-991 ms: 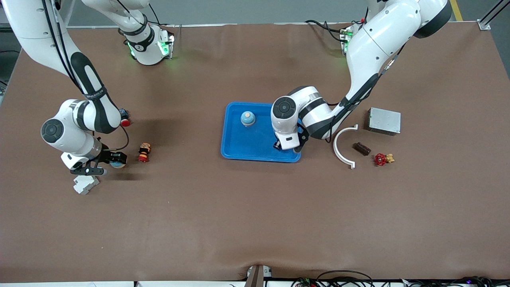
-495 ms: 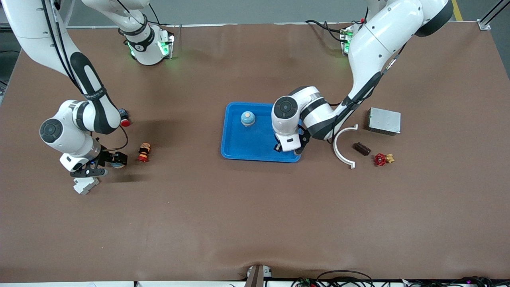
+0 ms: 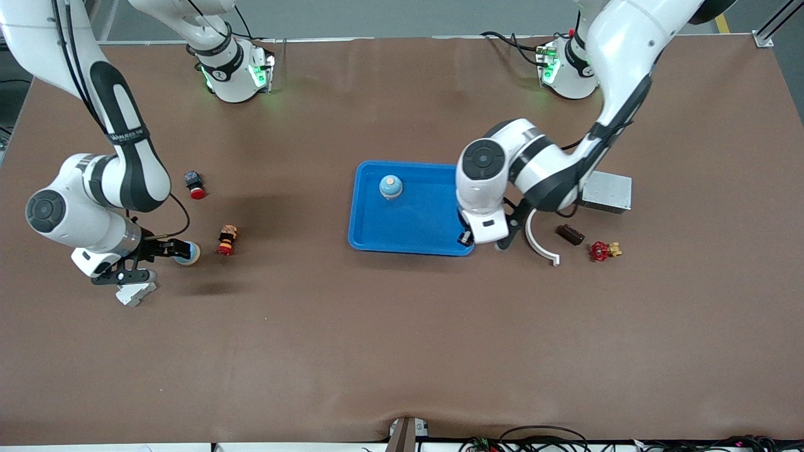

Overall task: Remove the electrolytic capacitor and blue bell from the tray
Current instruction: 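Carry the capacitor toward the valve while the right gripper releases the bell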

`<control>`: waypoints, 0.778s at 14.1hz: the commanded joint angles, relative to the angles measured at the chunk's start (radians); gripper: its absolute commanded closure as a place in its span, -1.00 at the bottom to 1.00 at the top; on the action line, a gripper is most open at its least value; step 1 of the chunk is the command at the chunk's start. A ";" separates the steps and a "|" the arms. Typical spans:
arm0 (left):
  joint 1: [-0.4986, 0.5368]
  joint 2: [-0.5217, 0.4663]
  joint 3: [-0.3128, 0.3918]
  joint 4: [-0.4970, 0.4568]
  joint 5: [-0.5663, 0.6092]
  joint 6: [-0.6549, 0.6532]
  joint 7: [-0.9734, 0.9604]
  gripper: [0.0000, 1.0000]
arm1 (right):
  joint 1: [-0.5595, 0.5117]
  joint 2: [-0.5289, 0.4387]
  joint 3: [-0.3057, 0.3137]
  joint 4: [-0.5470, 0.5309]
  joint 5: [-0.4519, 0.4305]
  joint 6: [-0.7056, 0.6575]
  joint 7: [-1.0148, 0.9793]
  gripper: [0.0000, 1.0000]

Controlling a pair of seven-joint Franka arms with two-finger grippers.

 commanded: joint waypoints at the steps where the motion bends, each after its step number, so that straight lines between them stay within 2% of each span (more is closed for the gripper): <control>1: 0.100 -0.068 -0.043 -0.026 -0.023 -0.102 0.145 1.00 | 0.093 -0.110 0.004 -0.025 0.009 -0.102 0.217 -1.00; 3: 0.173 -0.102 -0.070 -0.032 -0.023 -0.146 0.245 1.00 | 0.174 -0.158 0.007 -0.025 0.029 -0.156 0.380 -1.00; 5: 0.244 -0.131 -0.073 -0.038 -0.026 -0.173 0.337 1.00 | 0.263 -0.189 0.007 -0.025 0.069 -0.175 0.521 -1.00; 7: 0.336 -0.162 -0.091 -0.064 -0.042 -0.182 0.439 1.00 | 0.346 -0.206 0.009 -0.024 0.071 -0.175 0.668 -1.00; 9: 0.431 -0.165 -0.129 -0.070 -0.045 -0.190 0.538 1.00 | 0.434 -0.217 0.009 -0.025 0.072 -0.175 0.806 -1.00; 11: 0.485 -0.159 -0.133 -0.096 -0.036 -0.194 0.628 1.00 | 0.524 -0.223 0.009 -0.027 0.072 -0.175 0.960 -1.00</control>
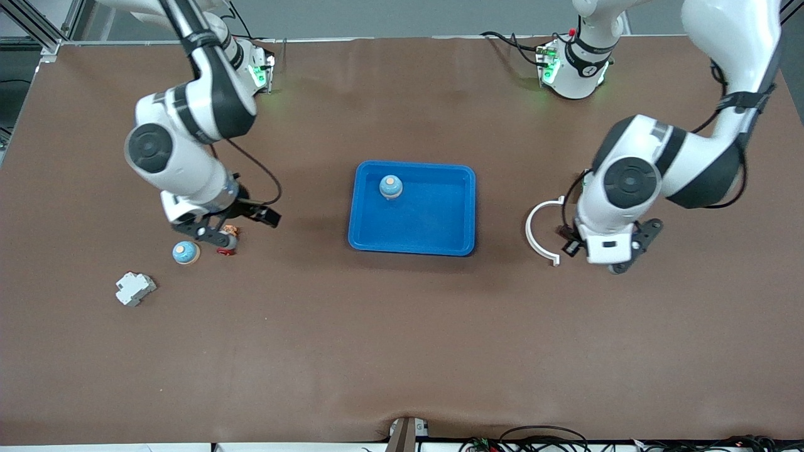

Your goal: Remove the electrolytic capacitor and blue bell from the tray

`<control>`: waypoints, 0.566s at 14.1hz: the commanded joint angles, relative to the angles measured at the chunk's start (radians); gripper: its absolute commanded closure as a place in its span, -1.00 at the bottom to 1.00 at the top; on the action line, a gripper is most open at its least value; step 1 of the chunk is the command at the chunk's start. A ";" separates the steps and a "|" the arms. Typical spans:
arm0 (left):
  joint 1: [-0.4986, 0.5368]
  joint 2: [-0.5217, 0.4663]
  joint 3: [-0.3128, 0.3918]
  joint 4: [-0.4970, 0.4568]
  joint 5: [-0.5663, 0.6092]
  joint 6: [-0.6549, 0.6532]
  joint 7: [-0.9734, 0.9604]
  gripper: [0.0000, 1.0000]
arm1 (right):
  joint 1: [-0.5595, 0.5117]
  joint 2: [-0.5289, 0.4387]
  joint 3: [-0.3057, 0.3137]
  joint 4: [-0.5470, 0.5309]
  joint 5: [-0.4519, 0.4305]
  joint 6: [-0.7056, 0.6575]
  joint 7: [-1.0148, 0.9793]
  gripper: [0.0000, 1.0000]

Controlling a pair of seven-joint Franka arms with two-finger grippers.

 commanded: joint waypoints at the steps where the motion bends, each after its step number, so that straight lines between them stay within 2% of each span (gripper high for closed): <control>1: 0.080 -0.022 -0.020 -0.057 -0.004 -0.006 0.125 1.00 | 0.109 -0.029 -0.012 -0.028 0.020 0.004 0.186 -1.00; 4: 0.172 0.006 -0.019 -0.059 0.037 0.006 0.277 1.00 | 0.233 -0.022 -0.011 -0.031 0.020 0.030 0.385 -1.00; 8: 0.212 0.030 -0.019 -0.060 0.077 0.043 0.357 1.00 | 0.356 0.007 -0.012 -0.039 0.020 0.128 0.560 -1.00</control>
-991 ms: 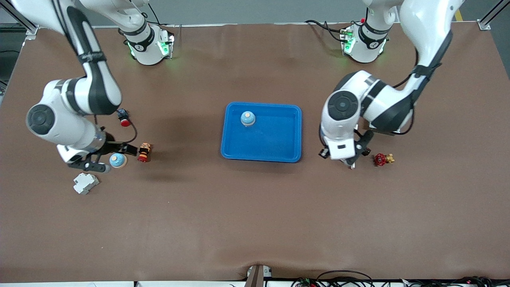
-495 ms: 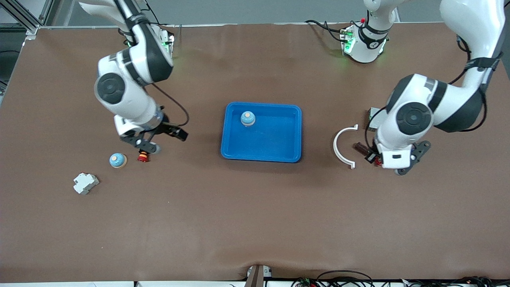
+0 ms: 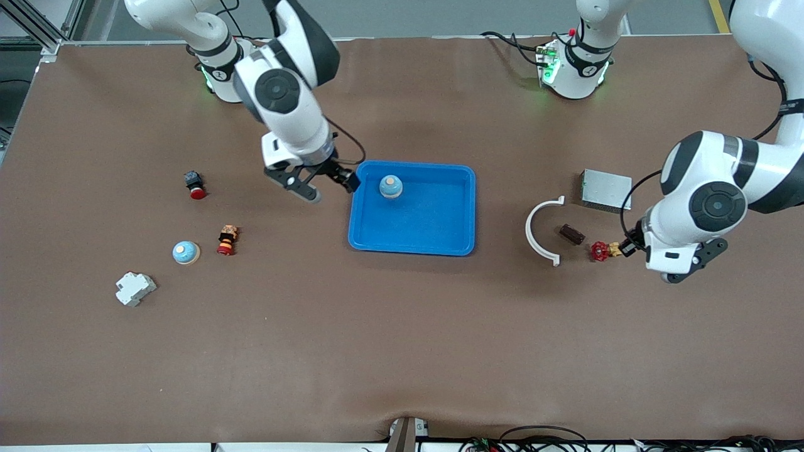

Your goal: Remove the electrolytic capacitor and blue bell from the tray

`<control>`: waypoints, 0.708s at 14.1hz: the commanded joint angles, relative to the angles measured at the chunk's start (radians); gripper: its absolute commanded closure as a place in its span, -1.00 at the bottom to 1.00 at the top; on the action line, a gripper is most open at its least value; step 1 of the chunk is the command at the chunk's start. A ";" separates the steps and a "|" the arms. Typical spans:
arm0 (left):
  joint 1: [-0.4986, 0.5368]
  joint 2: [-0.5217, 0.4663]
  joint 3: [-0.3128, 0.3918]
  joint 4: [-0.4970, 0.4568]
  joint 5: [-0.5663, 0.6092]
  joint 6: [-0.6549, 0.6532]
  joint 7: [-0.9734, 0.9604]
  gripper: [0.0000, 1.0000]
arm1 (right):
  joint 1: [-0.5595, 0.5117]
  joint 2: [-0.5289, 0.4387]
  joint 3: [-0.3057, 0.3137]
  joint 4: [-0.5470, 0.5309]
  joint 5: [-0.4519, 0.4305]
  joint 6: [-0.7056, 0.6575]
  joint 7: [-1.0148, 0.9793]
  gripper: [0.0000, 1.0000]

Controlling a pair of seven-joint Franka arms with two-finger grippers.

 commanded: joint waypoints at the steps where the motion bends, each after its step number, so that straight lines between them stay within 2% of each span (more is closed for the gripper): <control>1: 0.026 0.008 -0.018 -0.010 0.023 0.031 0.042 1.00 | 0.075 0.025 -0.014 -0.025 0.018 0.089 0.106 -1.00; 6: 0.100 0.046 -0.016 -0.038 0.028 0.138 0.136 1.00 | 0.152 0.157 -0.014 -0.029 0.017 0.247 0.209 -1.00; 10: 0.117 0.076 -0.012 -0.042 0.146 0.142 0.161 1.00 | 0.183 0.224 -0.016 -0.026 0.015 0.284 0.213 -1.00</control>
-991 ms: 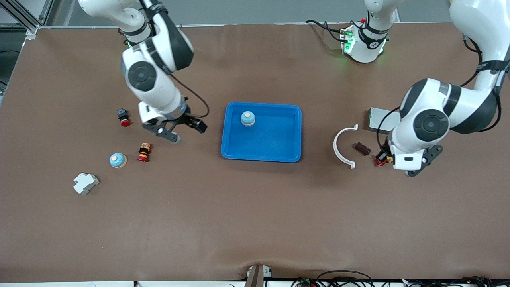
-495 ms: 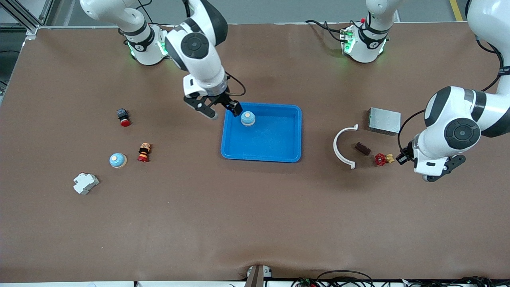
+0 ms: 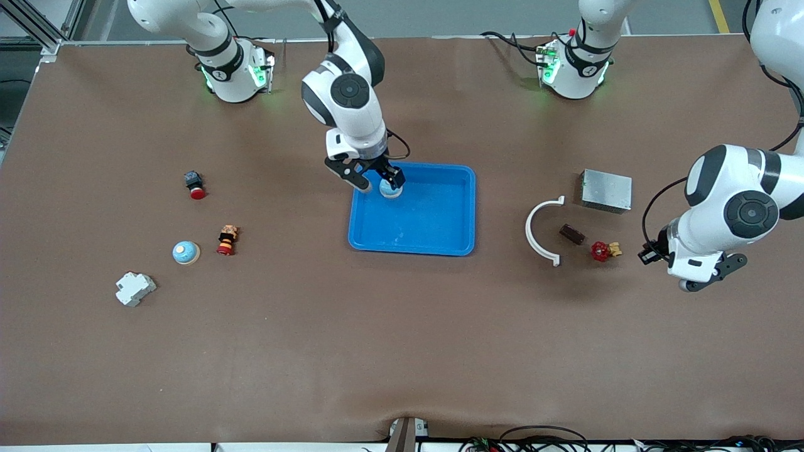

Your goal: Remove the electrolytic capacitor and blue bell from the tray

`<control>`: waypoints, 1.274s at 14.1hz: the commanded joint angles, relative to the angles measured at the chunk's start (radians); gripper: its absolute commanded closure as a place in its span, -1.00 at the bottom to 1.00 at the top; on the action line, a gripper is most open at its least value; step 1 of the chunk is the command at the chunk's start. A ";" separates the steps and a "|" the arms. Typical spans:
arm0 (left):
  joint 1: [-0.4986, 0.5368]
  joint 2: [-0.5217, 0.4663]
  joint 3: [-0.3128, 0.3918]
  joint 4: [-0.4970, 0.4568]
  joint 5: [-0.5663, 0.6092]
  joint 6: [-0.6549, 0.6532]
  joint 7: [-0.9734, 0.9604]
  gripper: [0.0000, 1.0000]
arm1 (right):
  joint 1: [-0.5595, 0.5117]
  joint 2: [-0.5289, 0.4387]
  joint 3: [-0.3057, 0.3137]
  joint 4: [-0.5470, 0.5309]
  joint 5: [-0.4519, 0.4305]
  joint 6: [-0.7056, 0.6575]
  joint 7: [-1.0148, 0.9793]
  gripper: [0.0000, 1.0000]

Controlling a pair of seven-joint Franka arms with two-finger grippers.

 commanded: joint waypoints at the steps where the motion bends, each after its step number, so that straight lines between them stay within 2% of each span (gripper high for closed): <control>1: 0.023 0.016 -0.008 -0.010 0.080 0.011 0.015 1.00 | 0.034 0.026 -0.014 0.008 0.014 0.007 0.013 -1.00; 4: 0.034 0.027 -0.006 -0.008 0.102 0.012 0.012 1.00 | 0.049 0.059 -0.014 0.009 0.009 0.042 0.038 -1.00; 6: 0.038 0.050 0.020 0.007 0.105 0.014 0.001 1.00 | 0.057 0.093 -0.015 0.017 0.006 0.076 0.050 -1.00; 9: 0.044 0.070 0.034 0.045 0.093 0.014 -0.008 1.00 | 0.060 0.113 -0.015 0.020 0.004 0.084 0.052 -1.00; 13: 0.086 0.077 0.032 0.047 0.071 0.022 -0.008 1.00 | 0.060 0.135 -0.015 0.029 0.004 0.085 0.053 -1.00; 17: 0.124 0.128 0.037 0.045 0.066 0.127 -0.010 1.00 | 0.066 0.156 -0.017 0.051 0.003 0.084 0.078 -1.00; 18: 0.127 0.142 0.056 0.039 0.072 0.169 -0.012 1.00 | 0.066 0.161 -0.017 0.055 0.003 0.084 0.084 -1.00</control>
